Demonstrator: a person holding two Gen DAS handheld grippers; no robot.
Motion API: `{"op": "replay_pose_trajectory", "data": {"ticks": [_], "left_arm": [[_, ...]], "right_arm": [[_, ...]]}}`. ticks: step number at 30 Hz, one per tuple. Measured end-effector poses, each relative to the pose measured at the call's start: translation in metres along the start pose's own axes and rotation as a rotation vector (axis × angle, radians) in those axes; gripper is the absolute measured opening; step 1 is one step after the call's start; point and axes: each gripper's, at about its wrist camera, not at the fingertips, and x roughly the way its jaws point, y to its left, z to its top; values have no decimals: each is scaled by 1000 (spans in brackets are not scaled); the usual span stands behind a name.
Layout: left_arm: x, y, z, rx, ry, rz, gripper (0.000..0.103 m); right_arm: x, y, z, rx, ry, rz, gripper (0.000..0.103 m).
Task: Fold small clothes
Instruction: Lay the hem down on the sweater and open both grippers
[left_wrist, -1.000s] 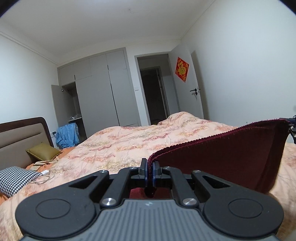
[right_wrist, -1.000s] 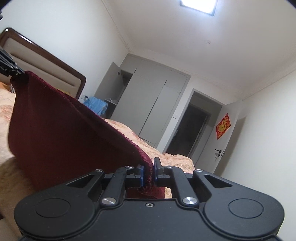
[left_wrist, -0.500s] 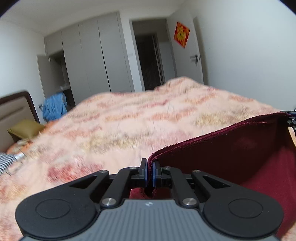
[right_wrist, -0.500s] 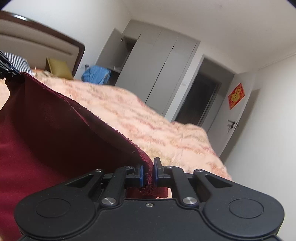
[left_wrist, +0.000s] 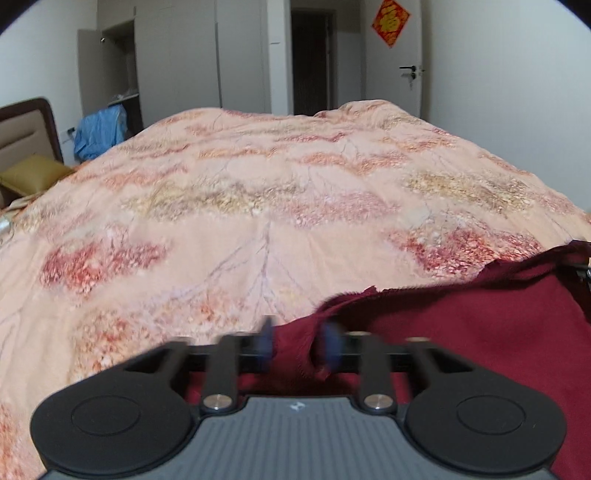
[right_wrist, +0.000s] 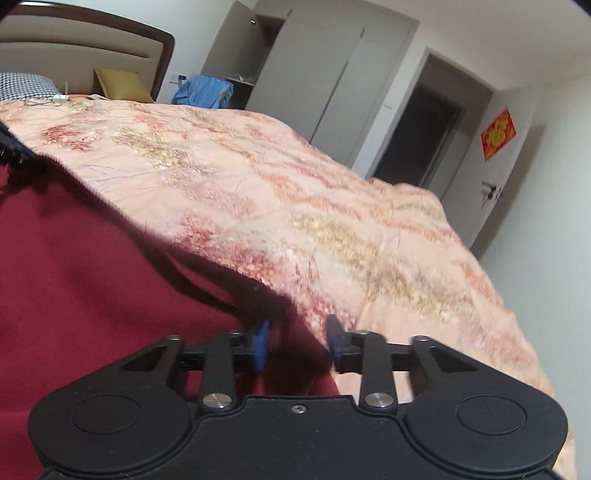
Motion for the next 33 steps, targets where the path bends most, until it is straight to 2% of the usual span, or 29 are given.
{"op": "replay_pose_trajectory", "data": {"ticks": [1,3,5,7,8,9,13,16,20,27,33], "left_arm": [[-1,0,0,-8,-1,4,58],[-5,1,1,-25,-2,4,71],[-12,4,0,-57,-20,7,95],[-19,5,0,-94,-44,16,102],[-19,5,0,-100,-48,17,103],[-17,5,-1,-100,-45,28,103],[5,6,-7,-120,5,113,103],[21,14,-19,-183,55,127,103],[27,20,-29,-225,56,118,103],[33,10,-34,-184,48,152,103],[33,9,-34,-186,47,152,103]], "right_arm": [[1,-1,-1,11,0,3,57],[0,-3,-3,25,-2,9,73],[-3,-4,-3,40,-8,10,86],[-8,-7,-4,63,-22,14,93],[-8,-8,-6,72,-27,11,100],[-9,-8,-7,79,-34,-2,102],[4,-20,-13,155,0,-95,102],[17,-32,-25,269,29,-140,102],[28,-38,-42,353,66,-120,102],[38,-38,-52,398,87,-94,102],[40,-38,-54,409,90,-85,102]]}}
